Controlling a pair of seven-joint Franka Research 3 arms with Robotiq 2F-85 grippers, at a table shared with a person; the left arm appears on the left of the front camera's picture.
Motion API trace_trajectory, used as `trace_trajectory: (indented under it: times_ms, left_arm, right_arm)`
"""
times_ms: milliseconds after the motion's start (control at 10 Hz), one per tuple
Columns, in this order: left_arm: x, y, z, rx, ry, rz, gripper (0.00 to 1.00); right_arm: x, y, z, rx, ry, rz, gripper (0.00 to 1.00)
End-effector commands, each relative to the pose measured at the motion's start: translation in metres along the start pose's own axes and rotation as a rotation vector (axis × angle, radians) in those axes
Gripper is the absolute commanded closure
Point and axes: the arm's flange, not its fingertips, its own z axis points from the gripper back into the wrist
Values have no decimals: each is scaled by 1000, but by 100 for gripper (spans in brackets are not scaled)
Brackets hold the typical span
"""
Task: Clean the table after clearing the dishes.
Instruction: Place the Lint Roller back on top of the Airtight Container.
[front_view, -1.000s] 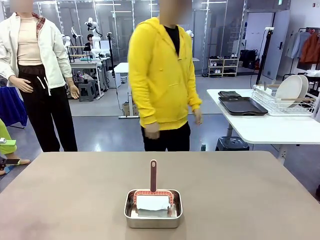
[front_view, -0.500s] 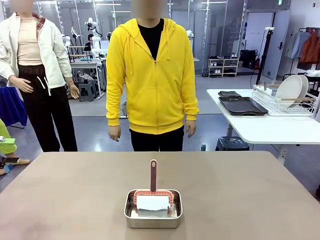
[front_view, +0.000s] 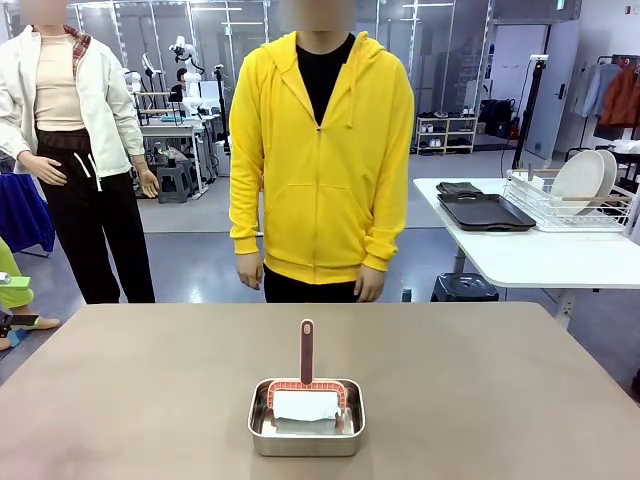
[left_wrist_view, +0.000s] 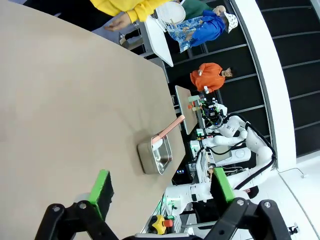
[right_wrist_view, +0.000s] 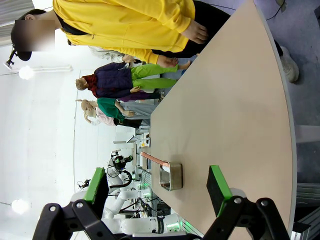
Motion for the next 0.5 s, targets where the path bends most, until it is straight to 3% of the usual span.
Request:
trace_trajectory:
  times_ms: [0,400]
  left_arm:
    - [-1,-5,4,-17,-8,-4,0]
    - [-1,-5,4,-17,-8,-4,0]
  right_arm:
    - [-1,3,0,1,-2,6,0]
    - [-1,3,0,1,-2,6,0]
